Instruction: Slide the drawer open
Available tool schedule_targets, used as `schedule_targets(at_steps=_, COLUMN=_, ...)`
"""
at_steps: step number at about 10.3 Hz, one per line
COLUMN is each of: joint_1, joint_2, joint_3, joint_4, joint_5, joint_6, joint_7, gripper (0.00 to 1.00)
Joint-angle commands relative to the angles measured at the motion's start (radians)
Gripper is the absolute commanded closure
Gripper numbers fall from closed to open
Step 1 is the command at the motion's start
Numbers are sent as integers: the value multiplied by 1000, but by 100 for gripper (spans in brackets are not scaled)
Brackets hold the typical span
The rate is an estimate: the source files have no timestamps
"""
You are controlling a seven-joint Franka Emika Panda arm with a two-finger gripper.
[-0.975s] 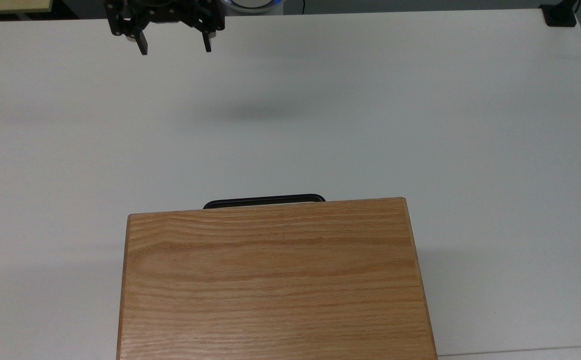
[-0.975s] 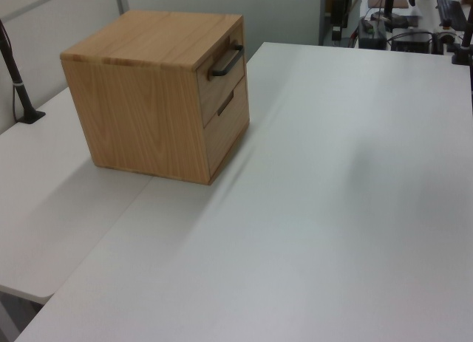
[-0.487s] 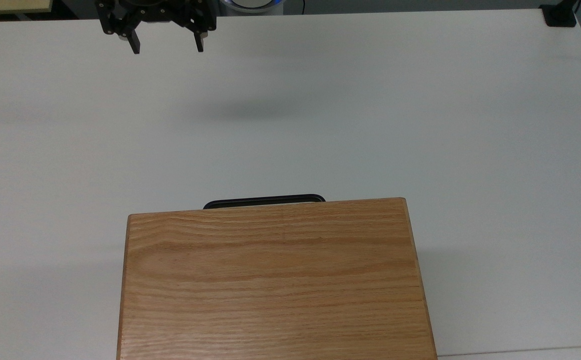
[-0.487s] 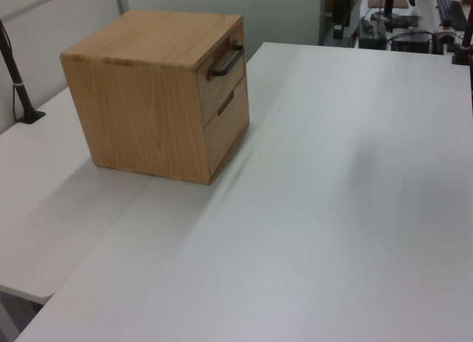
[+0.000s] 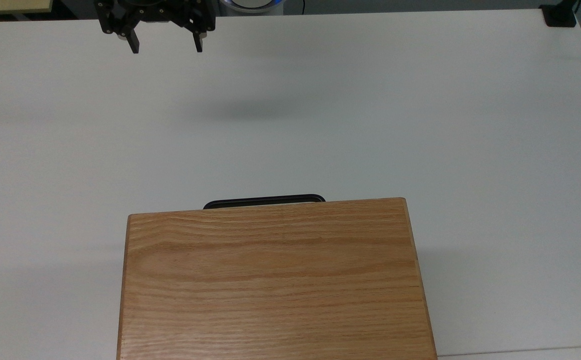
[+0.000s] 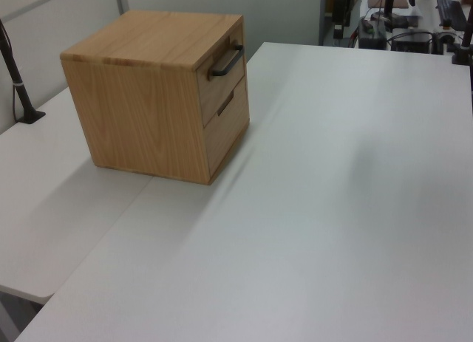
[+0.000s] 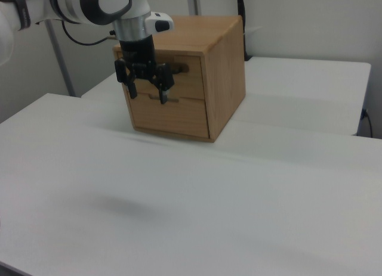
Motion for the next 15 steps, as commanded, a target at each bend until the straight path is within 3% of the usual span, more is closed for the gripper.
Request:
schedule_targets(at_steps=1, joint_1=16, joint_2=-17, joint_3=-5, joint_4=-9, joint_5=1, joint_6=-10, joint_7=181, gripper=0)
schedule_targets(at_steps=2, joint_1=16, joint_2=-12, joint_3=-4, joint_4=-8, joint_5=19, joint_6=-5, joint_7=268, gripper=0)
schedule_targets(at_steps=3, joint_1=14, joint_2=-11, joint_3=-5, joint_4=-9, joint_5=87, joint_6=51, joint_7=403, gripper=0)
schedule_targets(at_steps=4, joint_1=17, joint_2=-3, joint_3=1, joint_4=-14, joint_5=137, joint_6=143, joint_7=630, gripper=0)
schedule_targets(at_steps=7, joint_1=59, joint_2=9, joint_3=5, joint_4=-29, joint_5=220, joint_6=278, joint_7=1091, gripper=7)
schedule_targets(at_steps=8, joint_1=92, joint_2=9, joint_3=4, joint_4=-41, joint_5=218, joint_6=347, joint_7=1228, gripper=7)
schedule_targets(at_steps=11, joint_1=152, joint_2=49, joint_3=1, joint_4=-55, joint_5=217, joint_6=566, joint_7=1363, gripper=10)
schedule_targets(at_steps=13, joint_1=169, joint_2=105, joint_3=-5, joint_4=-54, joint_5=217, joint_6=738, joint_7=1404, gripper=19)
schedule_targets(at_steps=15, joint_1=181, joint_2=173, joint_3=-7, joint_4=-44, joint_5=212, joint_6=793, joint_7=1409, gripper=28)
